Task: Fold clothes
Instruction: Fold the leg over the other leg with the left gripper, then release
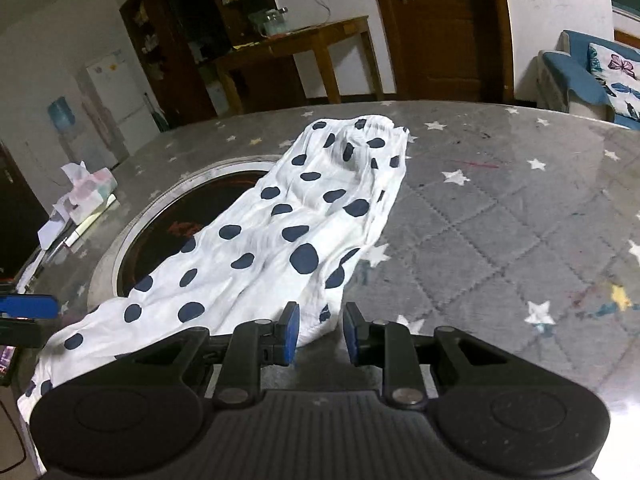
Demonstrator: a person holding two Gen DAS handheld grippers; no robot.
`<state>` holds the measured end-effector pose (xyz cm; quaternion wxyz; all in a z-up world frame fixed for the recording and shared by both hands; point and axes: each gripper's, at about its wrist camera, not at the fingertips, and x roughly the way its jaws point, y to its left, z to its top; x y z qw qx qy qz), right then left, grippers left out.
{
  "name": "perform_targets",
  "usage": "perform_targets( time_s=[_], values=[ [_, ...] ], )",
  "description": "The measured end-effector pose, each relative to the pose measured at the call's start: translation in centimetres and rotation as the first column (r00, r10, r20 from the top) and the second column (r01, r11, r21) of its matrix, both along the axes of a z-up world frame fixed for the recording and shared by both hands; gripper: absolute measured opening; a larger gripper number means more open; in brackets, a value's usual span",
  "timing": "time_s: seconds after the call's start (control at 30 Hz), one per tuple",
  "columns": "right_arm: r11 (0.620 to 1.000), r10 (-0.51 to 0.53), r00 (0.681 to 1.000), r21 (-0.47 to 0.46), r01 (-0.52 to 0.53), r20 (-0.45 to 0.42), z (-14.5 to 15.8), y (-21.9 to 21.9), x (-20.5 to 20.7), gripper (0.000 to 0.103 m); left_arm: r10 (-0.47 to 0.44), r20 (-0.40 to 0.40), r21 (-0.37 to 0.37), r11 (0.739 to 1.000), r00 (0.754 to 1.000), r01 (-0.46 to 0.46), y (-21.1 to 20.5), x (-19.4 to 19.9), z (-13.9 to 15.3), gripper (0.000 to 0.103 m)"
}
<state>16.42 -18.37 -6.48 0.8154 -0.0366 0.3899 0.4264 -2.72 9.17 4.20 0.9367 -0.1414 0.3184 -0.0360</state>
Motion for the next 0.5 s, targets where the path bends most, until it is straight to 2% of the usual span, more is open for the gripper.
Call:
perform_targets(
  time_s=[0.1, 0.13, 0.17, 0.23, 0.4, 0.5],
  values=[
    [1.0, -0.002, 1.0, 0.018, 0.002, -0.011, -0.9, 0.3, 0.1, 0.023, 0.001, -0.037, 0.011, 1.0, 0.999, -0.001, 0.1, 1.0, -1.0, 0.04],
    [1.0, -0.001, 1.0, 0.022, 0.001, -0.008, -1.0, 0.3, 0.0, 0.019, 0.003, -0.049, 0.017, 1.0, 0.999, -0.003, 0.1, 1.1, -1.3, 0.04],
    [1.0, 0.0, 1.0, 0.025, 0.0, -0.002, -1.1, 0.3, -0.1, 0.011, 0.005, -0.061, 0.023, 1.0, 0.998, -0.004, 0.2, 1.3, -1.7, 0.04],
    [1.0, -0.008, 1.0, 0.012, 0.007, 0.02, -0.8, 0.2, -0.5, 0.007, 0.013, -0.084, 0.021, 1.0, 0.996, -0.011, 0.5, 1.4, -2.3, 0.04],
    [0.999, -0.042, 0.996, -0.027, 0.044, 0.075, 0.3, -0.9, -1.6, 0.005, 0.028, -0.126, 0.019, 0.999, 0.992, -0.026, 1.6, 1.2, -3.8, 0.039],
    [0.996, -0.06, 0.996, -0.063, 0.064, 0.07, 0.0, -1.4, -1.7, 0.005, 0.029, -0.138, 0.023, 0.999, 0.99, -0.026, 2.1, 1.2, -4.3, 0.039]
  ],
)
